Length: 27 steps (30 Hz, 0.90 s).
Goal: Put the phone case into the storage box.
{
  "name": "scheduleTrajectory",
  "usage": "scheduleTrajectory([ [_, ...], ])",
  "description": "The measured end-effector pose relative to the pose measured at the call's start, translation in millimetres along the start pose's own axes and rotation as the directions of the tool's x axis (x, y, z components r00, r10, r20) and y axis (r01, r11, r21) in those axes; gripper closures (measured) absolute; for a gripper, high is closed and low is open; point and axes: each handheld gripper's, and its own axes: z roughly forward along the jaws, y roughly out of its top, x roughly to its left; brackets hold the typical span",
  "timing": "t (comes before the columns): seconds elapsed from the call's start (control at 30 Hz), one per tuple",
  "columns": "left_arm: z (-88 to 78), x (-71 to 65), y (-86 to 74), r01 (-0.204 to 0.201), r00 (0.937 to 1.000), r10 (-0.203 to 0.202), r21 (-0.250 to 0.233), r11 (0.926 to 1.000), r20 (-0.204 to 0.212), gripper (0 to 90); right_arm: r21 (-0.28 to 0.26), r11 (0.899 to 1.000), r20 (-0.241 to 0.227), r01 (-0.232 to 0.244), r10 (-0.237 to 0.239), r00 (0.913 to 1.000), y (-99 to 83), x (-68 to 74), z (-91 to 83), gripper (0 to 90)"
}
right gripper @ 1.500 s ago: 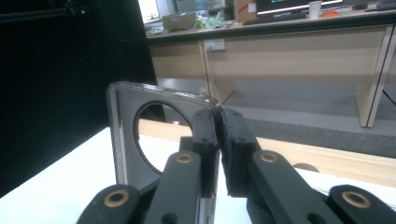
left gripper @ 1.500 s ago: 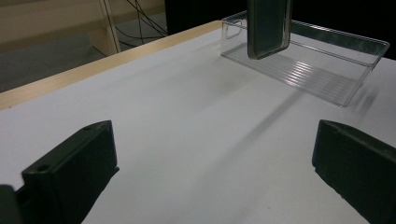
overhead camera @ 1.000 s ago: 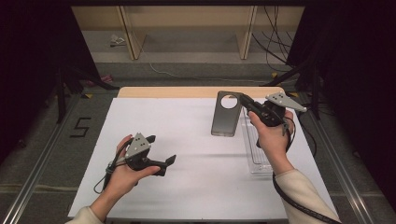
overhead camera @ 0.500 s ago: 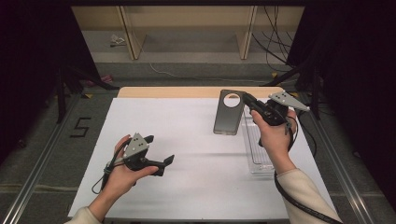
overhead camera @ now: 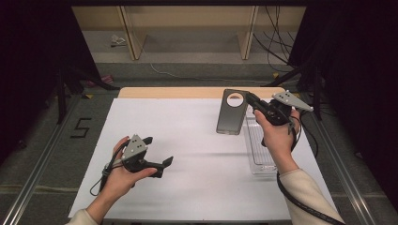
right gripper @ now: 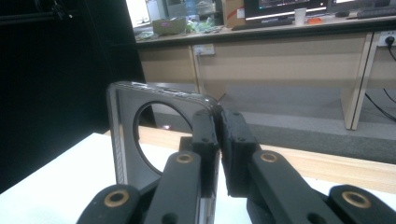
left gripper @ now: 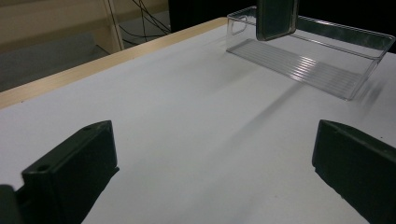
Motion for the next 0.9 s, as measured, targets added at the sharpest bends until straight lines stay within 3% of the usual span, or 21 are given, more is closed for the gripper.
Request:
scheduleTrajectory([
  [0.9, -1.9, 2.0, -2.4, 0.005, 1.0, -0.005, 0.002, 1.0, -0.003, 0.0, -0.011, 1.0, 0.033, 0.0, 0.0, 0.9995, 3.1, -10.1, -2.6, 85.5],
])
